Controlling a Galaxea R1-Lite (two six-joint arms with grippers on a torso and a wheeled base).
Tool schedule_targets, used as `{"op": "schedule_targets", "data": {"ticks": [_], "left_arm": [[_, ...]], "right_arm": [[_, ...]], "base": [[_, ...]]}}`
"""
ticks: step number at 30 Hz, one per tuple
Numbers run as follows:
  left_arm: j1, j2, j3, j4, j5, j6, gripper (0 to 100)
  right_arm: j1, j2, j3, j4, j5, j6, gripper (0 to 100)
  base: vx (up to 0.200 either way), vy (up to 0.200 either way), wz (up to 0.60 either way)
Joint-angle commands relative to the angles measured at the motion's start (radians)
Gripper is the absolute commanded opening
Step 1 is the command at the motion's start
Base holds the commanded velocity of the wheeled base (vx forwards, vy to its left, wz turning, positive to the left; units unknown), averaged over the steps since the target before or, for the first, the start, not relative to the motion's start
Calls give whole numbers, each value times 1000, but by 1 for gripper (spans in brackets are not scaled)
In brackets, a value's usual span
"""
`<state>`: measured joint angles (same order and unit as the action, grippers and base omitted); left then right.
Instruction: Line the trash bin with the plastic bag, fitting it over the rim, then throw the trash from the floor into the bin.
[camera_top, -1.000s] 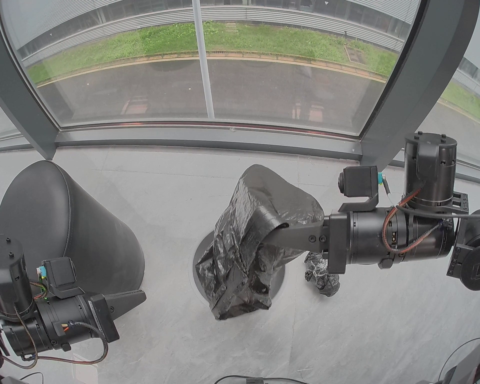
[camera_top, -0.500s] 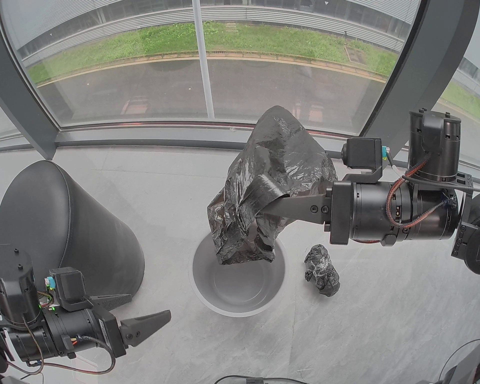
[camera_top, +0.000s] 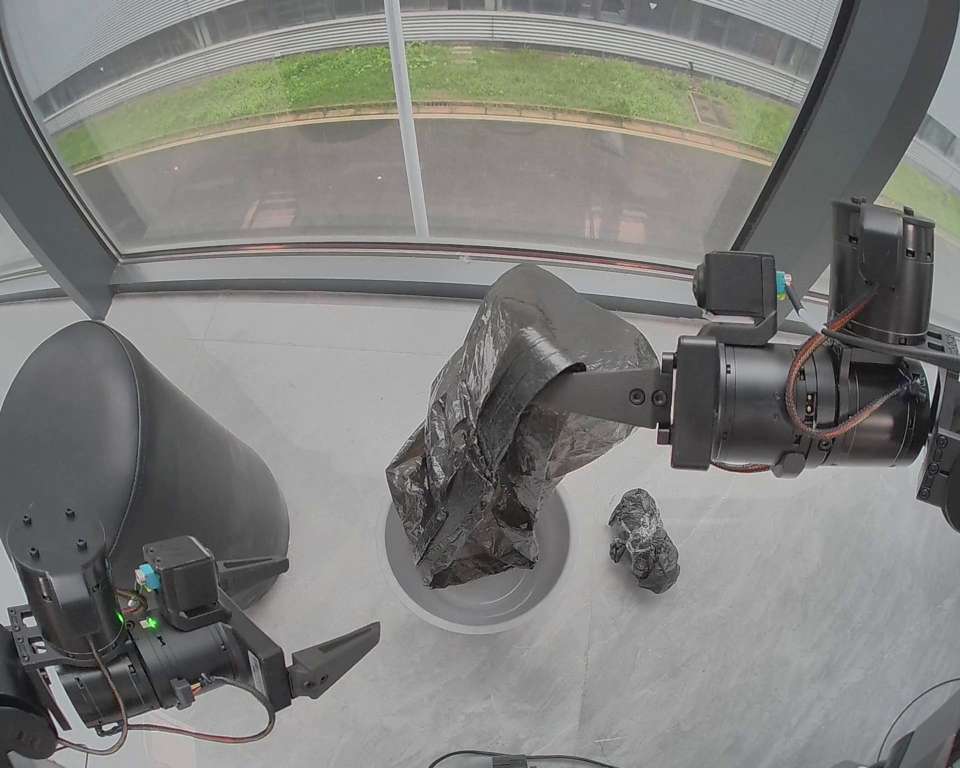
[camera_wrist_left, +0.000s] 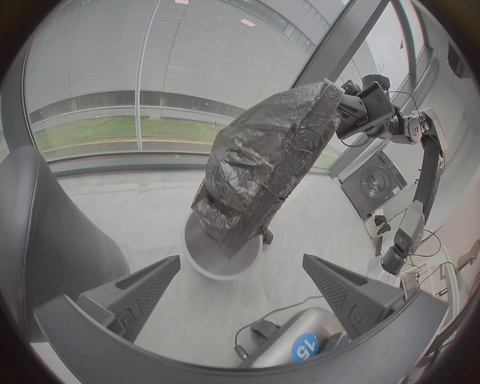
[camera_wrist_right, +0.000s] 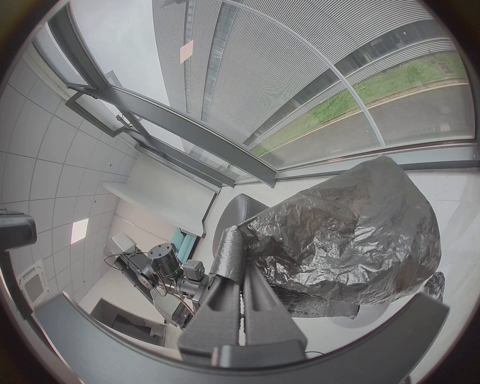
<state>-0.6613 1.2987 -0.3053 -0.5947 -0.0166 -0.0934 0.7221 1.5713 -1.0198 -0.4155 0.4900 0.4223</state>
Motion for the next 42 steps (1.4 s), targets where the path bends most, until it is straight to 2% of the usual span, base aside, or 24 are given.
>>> {"op": "schedule_targets", "data": {"ticks": [1, 2, 3, 4, 10, 19, 26, 30, 42], "left_arm": [[3, 111, 25, -106, 4, 8, 100], [3, 111, 25, -106, 4, 8, 100], [2, 155, 54, -260, 23, 15, 100], [0, 169, 63, -295, 27, 20, 100], [-18, 254, 114, -422, 33, 21, 100], [-31, 376, 123, -563, 53, 21, 100], [-106, 550, 124, -962, 247, 20, 100], [-146, 567, 111, -959, 311, 6, 100], [-150, 608, 43, -959, 313, -22, 100]], "right_arm": [[19, -20, -36, 17, -41, 1, 0], [19, -20, -36, 17, -41, 1, 0], [43, -14, -82, 21, -153, 3, 0], [48, -13, -94, 29, -169, 3, 0], [60, -17, -158, 103, -182, 3, 0], [76, -17, -189, 106, -189, 3, 0], [79, -17, -207, 106, -195, 3, 0], [91, -16, -214, 106, -217, 3, 0], [99, -25, -223, 106, -220, 3, 0]], "base": [[0, 0, 0], [0, 0, 0], [0, 0, 0], [0, 0, 0], [0, 0, 0], [0, 0, 0], [0, 0, 0], [0, 0, 0], [0, 0, 0]]}}
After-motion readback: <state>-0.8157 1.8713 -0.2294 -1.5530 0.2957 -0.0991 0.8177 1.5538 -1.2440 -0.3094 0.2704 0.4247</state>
